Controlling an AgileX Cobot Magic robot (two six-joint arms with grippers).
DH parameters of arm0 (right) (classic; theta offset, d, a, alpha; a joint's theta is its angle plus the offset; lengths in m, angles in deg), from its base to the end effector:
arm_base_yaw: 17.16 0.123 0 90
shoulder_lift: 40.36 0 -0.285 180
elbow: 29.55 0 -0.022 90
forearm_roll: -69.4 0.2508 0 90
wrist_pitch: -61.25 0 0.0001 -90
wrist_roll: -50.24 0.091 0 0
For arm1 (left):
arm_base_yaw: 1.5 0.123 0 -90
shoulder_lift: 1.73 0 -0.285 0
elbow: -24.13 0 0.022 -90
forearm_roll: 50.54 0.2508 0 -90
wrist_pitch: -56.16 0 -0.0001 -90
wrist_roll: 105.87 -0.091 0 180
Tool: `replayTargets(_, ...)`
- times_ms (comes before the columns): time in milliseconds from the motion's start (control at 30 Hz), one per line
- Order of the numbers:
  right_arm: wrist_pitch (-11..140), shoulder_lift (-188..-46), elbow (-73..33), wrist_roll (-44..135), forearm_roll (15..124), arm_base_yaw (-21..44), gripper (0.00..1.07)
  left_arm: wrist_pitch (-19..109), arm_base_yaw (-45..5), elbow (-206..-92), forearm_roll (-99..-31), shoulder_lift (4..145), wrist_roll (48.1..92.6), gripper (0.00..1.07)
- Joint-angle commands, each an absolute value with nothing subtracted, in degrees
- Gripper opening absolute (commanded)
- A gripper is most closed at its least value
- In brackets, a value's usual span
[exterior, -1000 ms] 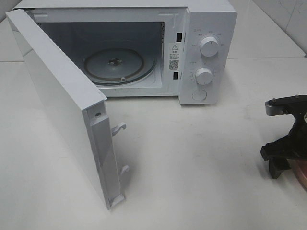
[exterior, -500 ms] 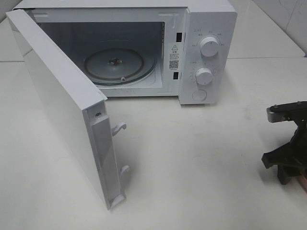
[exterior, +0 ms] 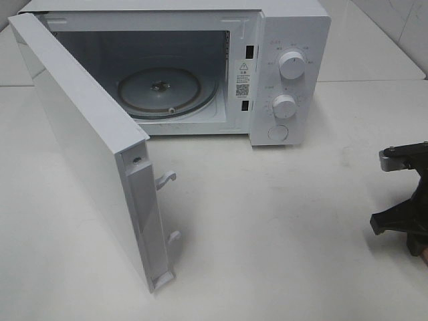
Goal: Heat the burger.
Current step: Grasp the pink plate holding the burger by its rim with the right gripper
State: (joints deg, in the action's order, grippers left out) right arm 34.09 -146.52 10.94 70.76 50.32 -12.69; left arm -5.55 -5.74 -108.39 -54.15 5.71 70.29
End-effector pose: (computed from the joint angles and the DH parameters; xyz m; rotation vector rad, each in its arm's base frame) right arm 0.2475 0.0057 0.1101 -0.0129 2.9939 -0.2106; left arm -0.0091 -0.0044 0.2813 0.1478 2.0295 -0.0796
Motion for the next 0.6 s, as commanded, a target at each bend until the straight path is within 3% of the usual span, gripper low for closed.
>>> replayTargets(33, 31.69, -147.44, 12.15, 71.44, 50.15, -12.92, 0.00, -5.04, -5.91, -108.22, -54.32, 5.48, 70.23, 0.98)
replayTargets(233, 30.08, -147.38, 12.15, 72.93, 48.78, -12.35, 0.00, -5.04, -5.91, -108.22, -54.32, 5.48, 70.23, 0.98)
replayTargets(600, 21.09, -146.58, 11.23, 82.27, 38.52, -4.38, 0.00, -5.04, -5.91, -108.22, -54.32, 5.48, 70.23, 0.98)
